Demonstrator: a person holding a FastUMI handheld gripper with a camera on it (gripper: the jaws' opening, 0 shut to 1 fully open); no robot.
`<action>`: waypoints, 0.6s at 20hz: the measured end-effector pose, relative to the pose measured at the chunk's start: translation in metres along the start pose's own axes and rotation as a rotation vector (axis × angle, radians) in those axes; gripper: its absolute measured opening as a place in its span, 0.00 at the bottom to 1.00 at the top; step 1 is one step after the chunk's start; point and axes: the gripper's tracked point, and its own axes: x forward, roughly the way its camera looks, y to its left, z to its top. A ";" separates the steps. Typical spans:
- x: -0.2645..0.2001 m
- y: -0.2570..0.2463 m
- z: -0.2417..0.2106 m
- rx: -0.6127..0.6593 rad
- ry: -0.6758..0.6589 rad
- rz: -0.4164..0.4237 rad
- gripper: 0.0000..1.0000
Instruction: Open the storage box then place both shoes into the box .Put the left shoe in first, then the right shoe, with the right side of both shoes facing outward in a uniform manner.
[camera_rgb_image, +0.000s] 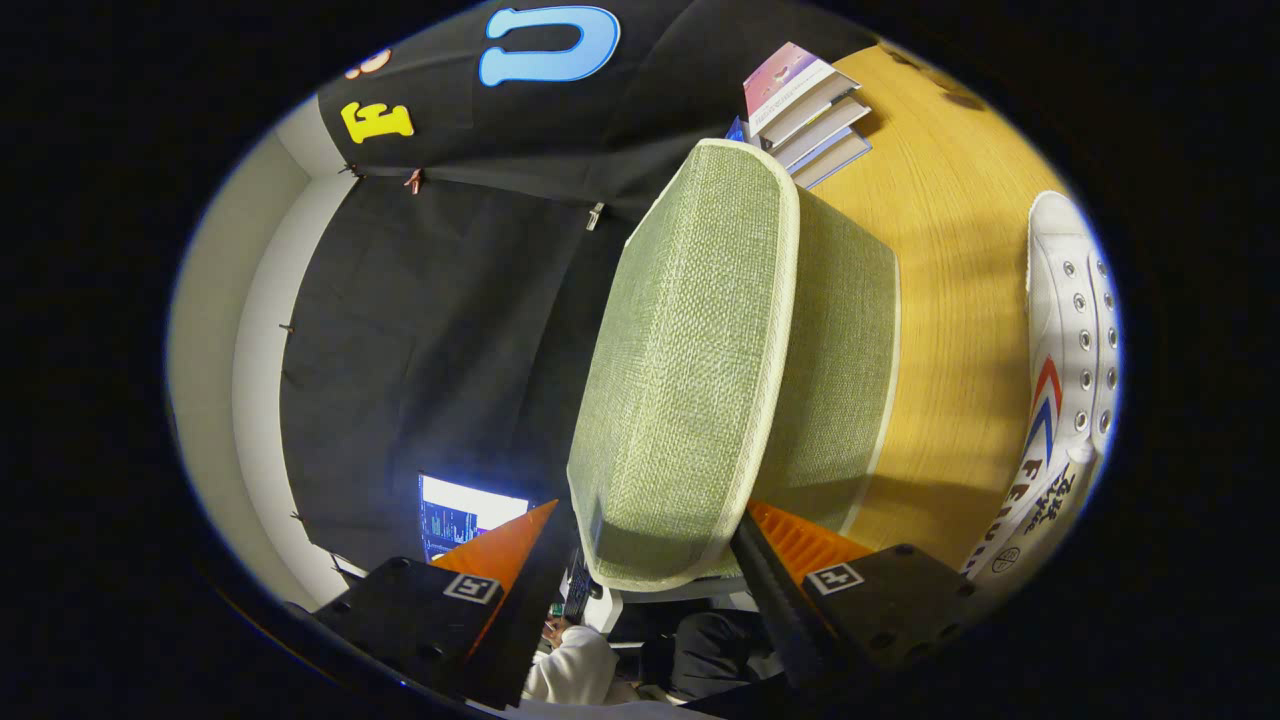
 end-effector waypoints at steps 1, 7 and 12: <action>-0.002 0.001 0.000 0.032 -0.005 0.008 0.79; -0.018 0.013 0.006 0.131 -0.015 0.025 0.69; -0.019 0.028 0.016 0.170 -0.054 0.019 0.27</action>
